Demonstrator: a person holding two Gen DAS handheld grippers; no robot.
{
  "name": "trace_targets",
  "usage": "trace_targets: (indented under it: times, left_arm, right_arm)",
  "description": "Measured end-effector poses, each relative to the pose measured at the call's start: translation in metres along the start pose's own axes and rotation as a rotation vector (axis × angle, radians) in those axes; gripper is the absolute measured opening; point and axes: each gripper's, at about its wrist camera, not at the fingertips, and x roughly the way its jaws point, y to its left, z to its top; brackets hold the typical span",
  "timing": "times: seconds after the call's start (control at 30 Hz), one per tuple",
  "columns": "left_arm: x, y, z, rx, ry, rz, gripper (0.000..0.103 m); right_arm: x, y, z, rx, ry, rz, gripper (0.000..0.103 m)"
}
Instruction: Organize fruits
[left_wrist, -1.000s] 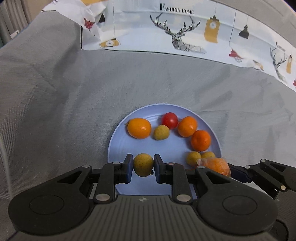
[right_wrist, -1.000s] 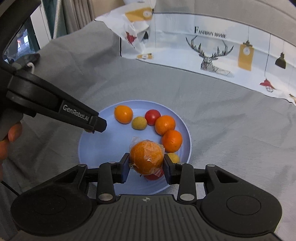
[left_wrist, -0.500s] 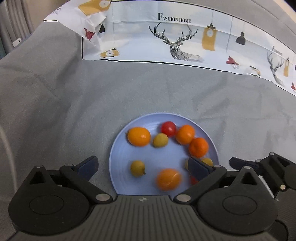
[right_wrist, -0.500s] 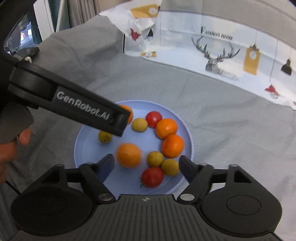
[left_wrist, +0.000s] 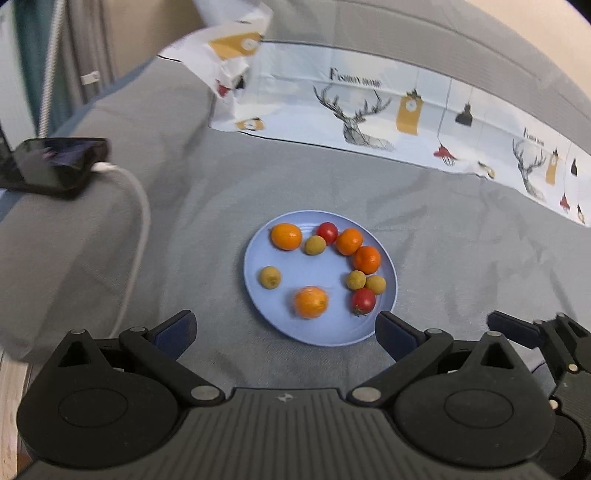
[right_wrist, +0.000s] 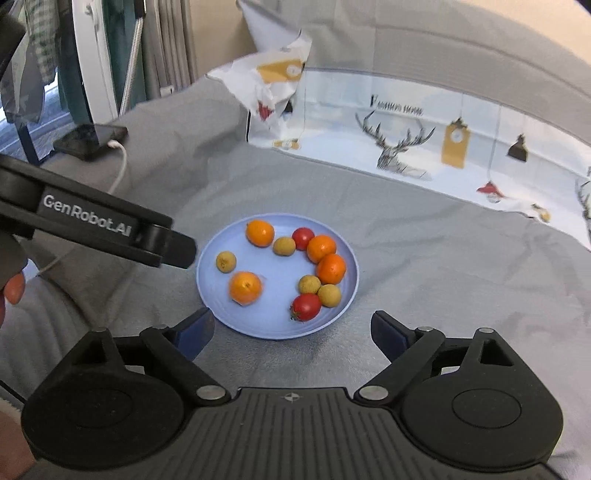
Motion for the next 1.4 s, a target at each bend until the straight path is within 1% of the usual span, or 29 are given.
trace_targets:
  times: [0.17,0.33,0.47,0.67,1.0,1.4]
  left_arm:
    - [-0.024,0.004,-0.016,-0.007,-0.031,0.021,0.103]
    - [-0.043,-0.001,-0.029,0.013,-0.061,0.030,0.103]
    - [-0.054,-0.006,-0.035,0.026,-0.086,0.028,0.103]
    - [-0.067,-0.010,-0.042,0.030,-0.109,0.030,0.103]
    - [-0.076,-0.010,-0.044,0.028,-0.128,0.033,0.103]
    - [-0.077,-0.008,-0.044,0.023,-0.123,0.038,0.103]
  right_arm:
    - [-0.027,0.009,-0.010,0.003,-0.038,-0.022,0.094]
    - [-0.047,0.015,-0.014,-0.013,-0.083,-0.040,0.095]
    - [-0.061,0.018,-0.015,-0.023,-0.117,-0.051,0.096]
    - [-0.076,0.021,-0.020,-0.019,-0.145,-0.056,0.097]
    - [-0.086,0.025,-0.021,-0.025,-0.166,-0.057,0.097]
    - [-0.088,0.026,-0.022,-0.028,-0.170,-0.058,0.097]
